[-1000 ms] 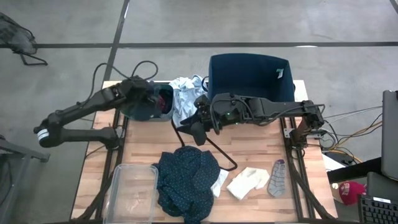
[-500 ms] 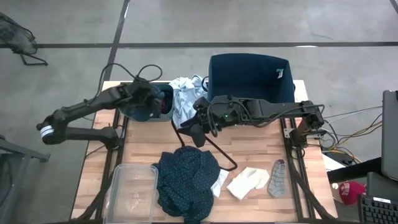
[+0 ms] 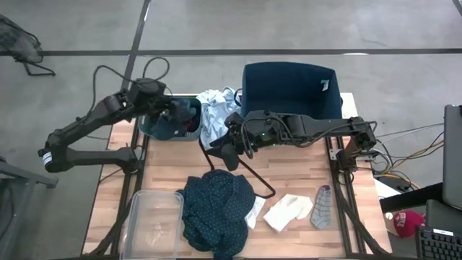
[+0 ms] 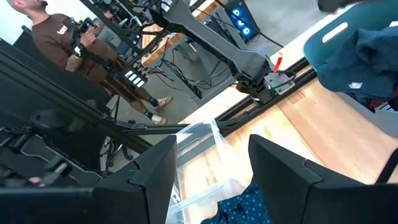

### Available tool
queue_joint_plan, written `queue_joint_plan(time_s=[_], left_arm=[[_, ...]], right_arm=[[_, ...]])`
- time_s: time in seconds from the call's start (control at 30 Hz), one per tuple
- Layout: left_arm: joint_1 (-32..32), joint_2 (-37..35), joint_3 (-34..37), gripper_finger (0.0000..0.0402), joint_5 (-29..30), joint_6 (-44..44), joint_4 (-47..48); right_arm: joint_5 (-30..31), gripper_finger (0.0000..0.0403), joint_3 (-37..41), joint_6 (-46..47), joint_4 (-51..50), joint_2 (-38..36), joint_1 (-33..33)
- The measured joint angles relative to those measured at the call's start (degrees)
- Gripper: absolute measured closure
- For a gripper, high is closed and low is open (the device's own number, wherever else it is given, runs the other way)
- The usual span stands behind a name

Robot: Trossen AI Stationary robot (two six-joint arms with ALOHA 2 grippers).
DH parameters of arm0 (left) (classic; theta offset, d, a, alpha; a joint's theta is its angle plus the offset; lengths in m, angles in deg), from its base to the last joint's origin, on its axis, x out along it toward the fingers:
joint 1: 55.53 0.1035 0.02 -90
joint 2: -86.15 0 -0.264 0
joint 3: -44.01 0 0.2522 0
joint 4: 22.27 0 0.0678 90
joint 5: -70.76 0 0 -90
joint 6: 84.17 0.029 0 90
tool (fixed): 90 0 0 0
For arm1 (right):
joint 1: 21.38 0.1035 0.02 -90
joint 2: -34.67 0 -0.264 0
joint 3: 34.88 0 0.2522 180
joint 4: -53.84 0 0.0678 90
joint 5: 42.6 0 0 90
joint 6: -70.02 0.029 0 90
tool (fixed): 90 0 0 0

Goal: Pick & Place Cloths
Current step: Put the blue shirt into the blue bin

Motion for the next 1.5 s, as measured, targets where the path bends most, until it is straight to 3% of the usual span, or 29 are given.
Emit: queue_joint_plan(time_s=[0.2, 0.4, 0.8, 0.9, 1.17, 1.5], left_arm=[[-4.2, 0.5, -2.5, 0.0107, -10.7, 0.4, -4.7], [-15.8, 1.5, -1.9, 0.0108, -17.7, 0.9, -8.3], [-40.2, 13.2, -1.8, 0.0109, -17.5, -1.4, -13.5], [-42.0, 18.9, -1.9, 0.0109, -18.6, -1.6, -13.4], [-45.4, 31.7, -5.0, 0.0109, -23.0, -1.6, -16.6], [-46.0, 42.1, -4.4, 0.0109, -27.2, -1.1, -16.4]], right_arm=[[-0.1, 0.0218, 0.0, -1.4, -0.1, -0.3, 0.0], [-0.4, 0.0234, -0.1, -3.0, -2.7, -1.8, 0.4], [2.7, 0.0214, -0.1, -8.9, -2.6, -6.5, 0.9], [5.8, 0.0208, 0.0, -9.3, -2.7, -6.5, 0.9], [6.0, 0.0209, 0.4, -9.3, -2.8, -6.4, 0.9], [6.0, 0.0234, 0.2, -9.6, -2.5, -6.5, 1.2]])
